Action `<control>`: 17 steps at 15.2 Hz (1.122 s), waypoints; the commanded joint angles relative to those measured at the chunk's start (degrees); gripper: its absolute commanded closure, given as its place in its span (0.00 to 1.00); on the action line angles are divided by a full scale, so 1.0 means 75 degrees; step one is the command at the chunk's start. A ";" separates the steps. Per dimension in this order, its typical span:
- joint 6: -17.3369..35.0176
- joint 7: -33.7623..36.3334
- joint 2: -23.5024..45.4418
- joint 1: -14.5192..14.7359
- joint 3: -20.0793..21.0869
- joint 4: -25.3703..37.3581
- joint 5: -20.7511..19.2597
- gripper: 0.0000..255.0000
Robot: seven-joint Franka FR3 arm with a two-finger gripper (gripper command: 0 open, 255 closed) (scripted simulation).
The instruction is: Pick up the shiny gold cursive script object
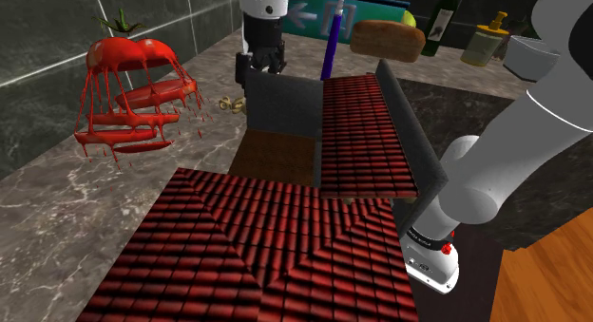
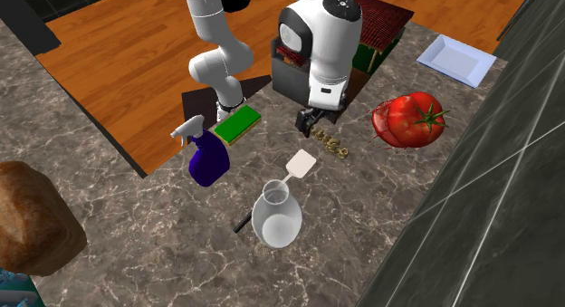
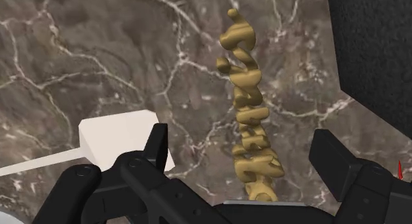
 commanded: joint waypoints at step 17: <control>0.0718 -0.0016 0.0112 0.0091 0.0063 -0.0730 0.0007 1.00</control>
